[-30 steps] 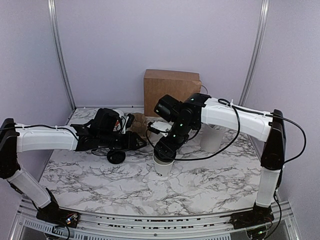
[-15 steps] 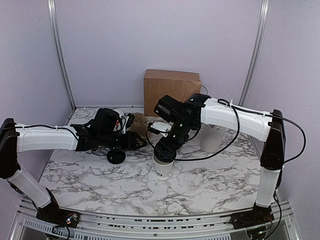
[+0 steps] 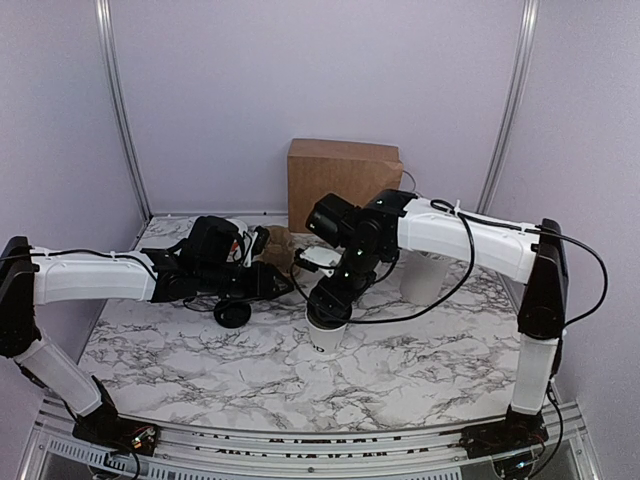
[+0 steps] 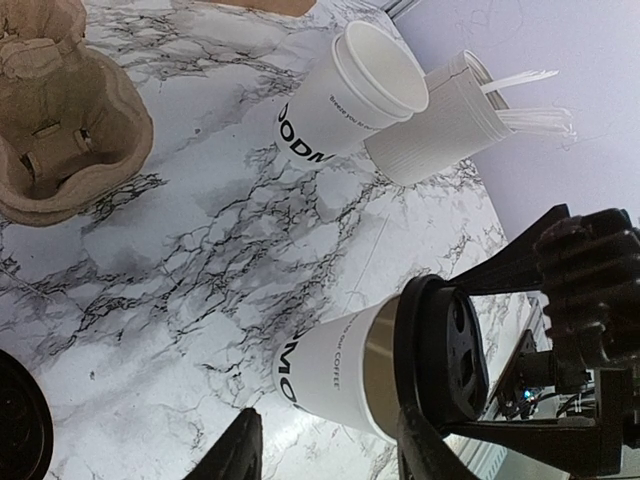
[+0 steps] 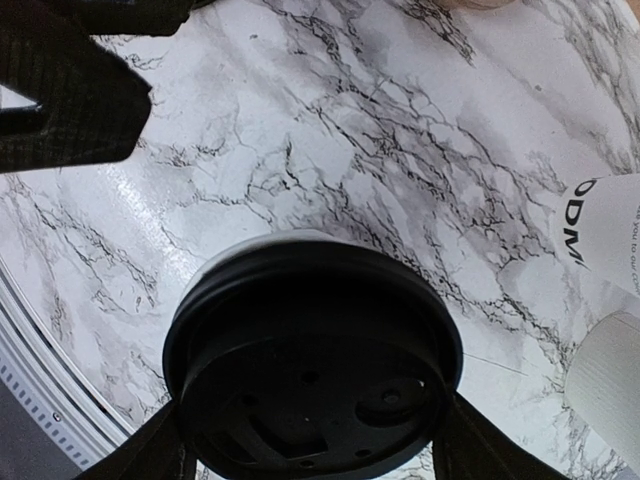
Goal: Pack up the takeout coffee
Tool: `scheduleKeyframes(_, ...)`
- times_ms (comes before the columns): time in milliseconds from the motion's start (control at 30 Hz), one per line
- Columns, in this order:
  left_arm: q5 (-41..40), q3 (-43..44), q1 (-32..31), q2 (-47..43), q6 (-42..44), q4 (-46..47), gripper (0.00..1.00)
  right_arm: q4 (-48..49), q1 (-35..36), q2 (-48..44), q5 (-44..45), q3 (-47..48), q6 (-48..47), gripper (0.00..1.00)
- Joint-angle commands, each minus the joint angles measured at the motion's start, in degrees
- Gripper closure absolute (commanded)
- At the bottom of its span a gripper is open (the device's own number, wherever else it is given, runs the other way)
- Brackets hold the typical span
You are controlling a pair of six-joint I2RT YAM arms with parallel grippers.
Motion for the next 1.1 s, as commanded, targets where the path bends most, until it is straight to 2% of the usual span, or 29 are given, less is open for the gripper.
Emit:
scheduleKeyframes(0,0.3,-0.4,-0.3,0.5,0.0,2.1,0.53,-0.1,0.6,1.1,-0.5,1.7,-0.5,0.23)
scheduleKeyframes(667,0.3,-0.9,-0.3,0.6,-0.1,2.6,0.53,-0.4,0.8,1.9,0.2,3.8,0.0,0.18)
scheduleKeyframes(1067,1.0,-0.1,-0.6,1.6,-0.2,1.3,0.51,3.9,0.7,-3.5,1.9,0.4,1.6,0.13)
